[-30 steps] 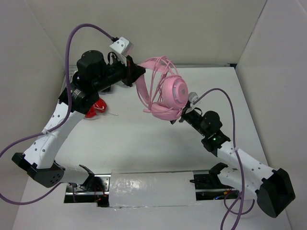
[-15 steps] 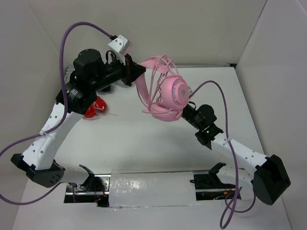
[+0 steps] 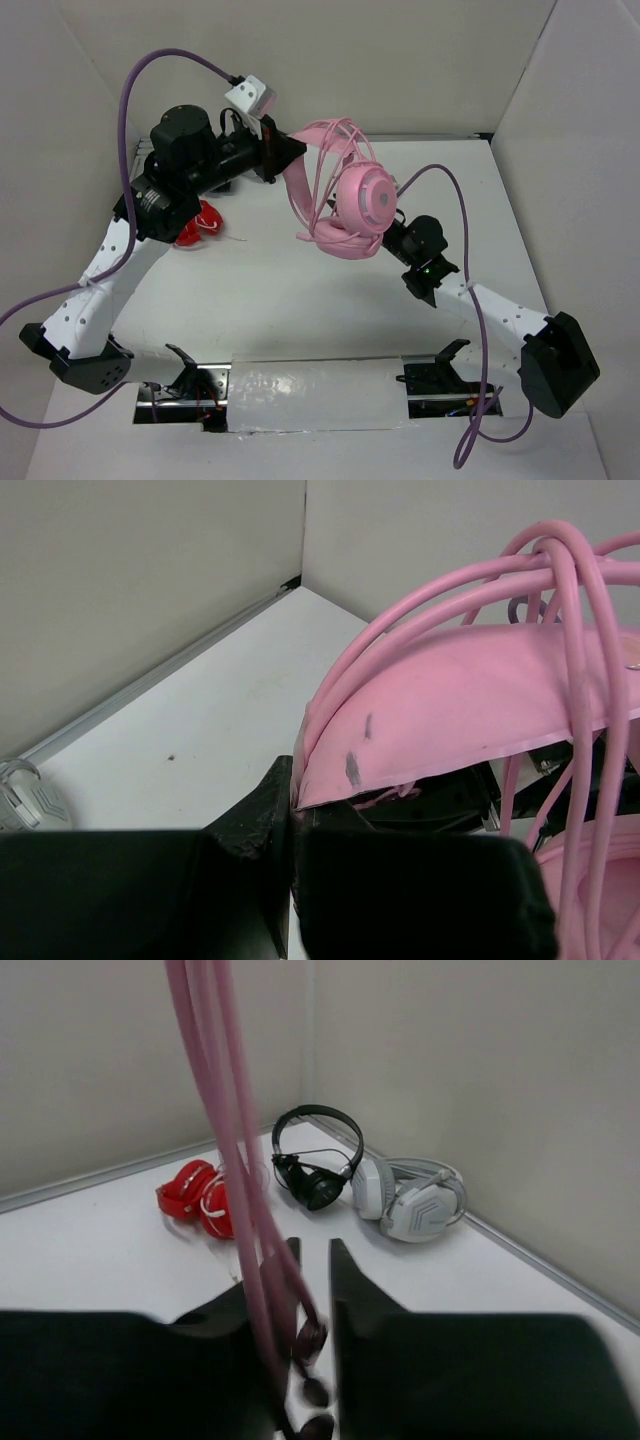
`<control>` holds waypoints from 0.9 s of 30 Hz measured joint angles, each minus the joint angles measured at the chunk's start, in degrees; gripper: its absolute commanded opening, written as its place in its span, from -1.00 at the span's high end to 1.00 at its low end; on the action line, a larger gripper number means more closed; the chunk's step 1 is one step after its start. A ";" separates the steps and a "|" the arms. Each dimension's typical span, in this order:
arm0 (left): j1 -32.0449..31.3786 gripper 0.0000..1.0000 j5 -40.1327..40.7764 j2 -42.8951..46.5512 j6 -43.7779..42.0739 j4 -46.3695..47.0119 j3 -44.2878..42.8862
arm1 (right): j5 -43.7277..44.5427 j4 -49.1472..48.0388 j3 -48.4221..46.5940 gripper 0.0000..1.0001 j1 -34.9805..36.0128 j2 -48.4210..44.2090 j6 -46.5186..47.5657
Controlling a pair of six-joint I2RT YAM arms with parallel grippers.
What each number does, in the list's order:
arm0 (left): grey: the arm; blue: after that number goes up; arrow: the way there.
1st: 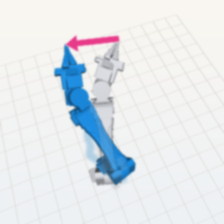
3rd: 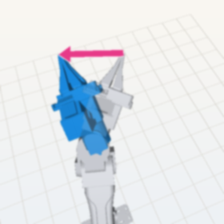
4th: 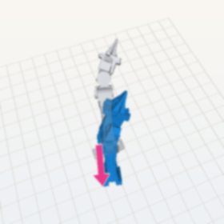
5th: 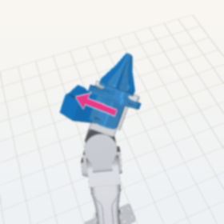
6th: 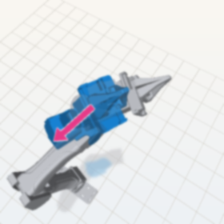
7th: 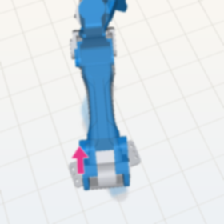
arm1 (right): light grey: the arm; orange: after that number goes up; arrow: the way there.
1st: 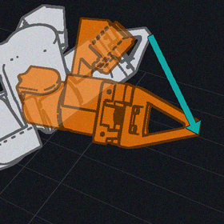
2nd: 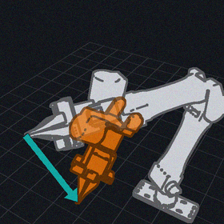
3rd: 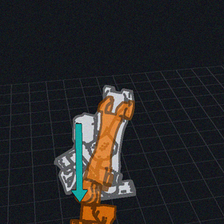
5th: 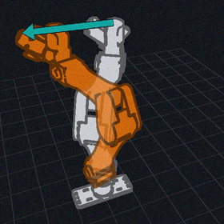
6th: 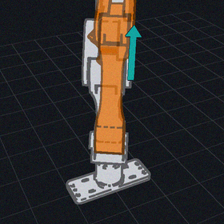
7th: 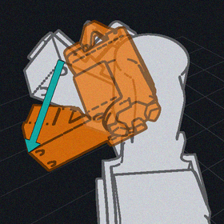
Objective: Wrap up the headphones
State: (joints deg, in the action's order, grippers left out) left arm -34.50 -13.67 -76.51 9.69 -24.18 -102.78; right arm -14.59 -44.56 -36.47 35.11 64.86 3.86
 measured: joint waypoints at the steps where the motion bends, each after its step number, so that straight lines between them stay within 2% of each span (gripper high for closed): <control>1: -0.09 1.00 0.42 0.02 0.13 -0.02 0.00 | -0.26 0.02 0.00 0.69 0.00 -0.07 -0.15; 3: -0.17 1.00 2.03 0.02 0.94 0.00 0.00 | -1.01 0.09 0.13 0.88 0.00 -0.46 -0.37; 5: -0.26 1.00 3.72 0.00 1.44 0.00 0.00 | -1.57 0.09 0.61 0.88 0.00 -1.20 -0.63; 7: -0.26 1.00 5.53 -0.02 2.29 -0.02 0.00 | -2.19 0.09 1.29 1.00 0.02 -1.79 -1.03; 14: -0.66 1.00 15.17 -2.34 7.28 -2.67 -1.49 | -2.56 0.52 2.58 1.00 0.20 -1.44 -3.98; 21: -0.22 1.00 27.67 -11.85 13.49 -13.18 -8.15 | 1.92 2.45 2.62 0.99 1.44 4.79 -9.99; 27: 3.04 1.00 29.07 -17.97 20.33 -20.44 -9.11 | 8.28 7.48 2.71 0.93 2.97 7.74 -14.73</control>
State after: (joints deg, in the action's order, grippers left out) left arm -31.46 15.40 -94.48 30.02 -44.62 -111.90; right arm -6.31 -37.08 -33.76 38.09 72.60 -10.87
